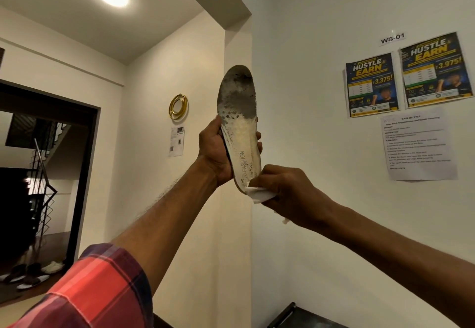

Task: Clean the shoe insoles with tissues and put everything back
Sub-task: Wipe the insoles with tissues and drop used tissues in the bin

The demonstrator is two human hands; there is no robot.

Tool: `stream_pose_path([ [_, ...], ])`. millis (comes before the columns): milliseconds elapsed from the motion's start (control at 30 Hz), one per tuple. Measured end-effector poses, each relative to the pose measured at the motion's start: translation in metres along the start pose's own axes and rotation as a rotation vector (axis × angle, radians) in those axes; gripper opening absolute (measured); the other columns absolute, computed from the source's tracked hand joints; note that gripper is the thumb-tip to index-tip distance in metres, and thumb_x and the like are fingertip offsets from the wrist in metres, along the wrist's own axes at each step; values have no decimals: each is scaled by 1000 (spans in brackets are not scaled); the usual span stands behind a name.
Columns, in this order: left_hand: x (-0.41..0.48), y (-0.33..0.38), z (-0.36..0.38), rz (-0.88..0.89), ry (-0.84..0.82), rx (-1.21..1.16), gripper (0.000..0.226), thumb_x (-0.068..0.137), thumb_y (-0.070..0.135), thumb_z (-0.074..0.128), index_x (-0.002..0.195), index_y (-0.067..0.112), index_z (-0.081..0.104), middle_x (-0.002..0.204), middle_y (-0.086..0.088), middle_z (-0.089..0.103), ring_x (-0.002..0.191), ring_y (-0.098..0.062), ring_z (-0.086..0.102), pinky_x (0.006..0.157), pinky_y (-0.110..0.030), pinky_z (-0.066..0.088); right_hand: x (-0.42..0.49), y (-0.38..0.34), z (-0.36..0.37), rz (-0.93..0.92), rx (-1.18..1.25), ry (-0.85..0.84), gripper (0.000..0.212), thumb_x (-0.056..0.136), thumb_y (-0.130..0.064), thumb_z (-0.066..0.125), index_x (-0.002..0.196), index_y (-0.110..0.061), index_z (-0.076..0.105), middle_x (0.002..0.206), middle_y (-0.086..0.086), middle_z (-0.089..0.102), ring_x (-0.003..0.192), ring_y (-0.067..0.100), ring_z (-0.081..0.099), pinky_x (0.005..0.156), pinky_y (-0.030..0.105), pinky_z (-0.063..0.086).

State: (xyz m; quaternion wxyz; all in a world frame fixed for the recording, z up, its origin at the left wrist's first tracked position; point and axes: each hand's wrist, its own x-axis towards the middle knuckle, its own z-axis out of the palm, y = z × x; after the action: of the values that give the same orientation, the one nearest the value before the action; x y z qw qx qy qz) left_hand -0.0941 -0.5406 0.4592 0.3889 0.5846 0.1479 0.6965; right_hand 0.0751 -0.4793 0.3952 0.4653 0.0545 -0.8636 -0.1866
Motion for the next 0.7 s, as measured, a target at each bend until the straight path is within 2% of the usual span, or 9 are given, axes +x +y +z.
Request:
stream_pose_path([
  [133, 0, -2, 4, -4, 13, -6, 63, 98, 57, 31, 115, 11, 69, 103, -13, 66, 86, -27, 62, 82, -41, 49, -1, 9, -6, 57, 12, 42, 32, 77, -10, 82, 109, -10, 76, 104, 10, 71, 93, 25, 72, 80, 0, 42],
  [267, 0, -2, 5, -10, 14, 28, 63, 97, 58, 33, 120, 11, 68, 109, -13, 66, 89, -27, 62, 81, -40, 51, -5, 3, 1, -25, -19, -6, 37, 77, -9, 82, 114, -11, 74, 116, 13, 69, 103, 31, 70, 86, 11, 48],
  [400, -1, -1, 7, 3, 12, -1, 61, 97, 56, 33, 116, 10, 69, 104, -12, 66, 87, -27, 61, 80, -40, 51, 0, 11, -6, 64, 25, 84, 31, 78, -6, 81, 109, -8, 76, 103, 11, 71, 90, 25, 72, 74, 1, 45],
  [433, -1, -1, 7, 3, 11, 6, 62, 97, 56, 33, 118, 10, 68, 106, -12, 65, 87, -27, 61, 80, -40, 51, -1, 9, -4, 41, 18, 72, 32, 78, -7, 81, 109, -8, 75, 106, 12, 71, 94, 27, 71, 79, 5, 48],
  [500, 0, -2, 7, -10, 14, 36, 64, 97, 58, 34, 125, 9, 64, 109, -13, 64, 89, -27, 61, 80, -40, 51, -3, 1, 3, -31, 10, 21, 34, 78, -8, 81, 111, -9, 75, 117, 15, 69, 107, 33, 68, 86, 20, 56],
  [533, 0, -2, 7, -16, 15, 47, 65, 97, 59, 34, 127, 9, 63, 109, -13, 64, 89, -27, 61, 80, -40, 50, -3, -3, 5, -42, 18, 18, 33, 78, -8, 80, 111, -9, 75, 119, 15, 68, 109, 35, 67, 87, 20, 56],
  [633, -1, -4, 6, -7, 7, 13, 64, 97, 58, 32, 122, 9, 64, 105, -13, 64, 87, -26, 60, 80, -40, 49, 2, -1, 1, 33, 76, 121, 30, 76, -5, 81, 106, -6, 76, 113, 13, 71, 101, 30, 70, 80, -1, 44],
  [700, -1, -5, 6, -6, 0, 2, 63, 97, 58, 32, 123, 10, 63, 107, -12, 64, 88, -26, 60, 80, -39, 49, 3, -3, 3, 37, 61, 108, 31, 76, -7, 82, 106, -7, 76, 114, 11, 71, 104, 30, 69, 85, 3, 44],
])
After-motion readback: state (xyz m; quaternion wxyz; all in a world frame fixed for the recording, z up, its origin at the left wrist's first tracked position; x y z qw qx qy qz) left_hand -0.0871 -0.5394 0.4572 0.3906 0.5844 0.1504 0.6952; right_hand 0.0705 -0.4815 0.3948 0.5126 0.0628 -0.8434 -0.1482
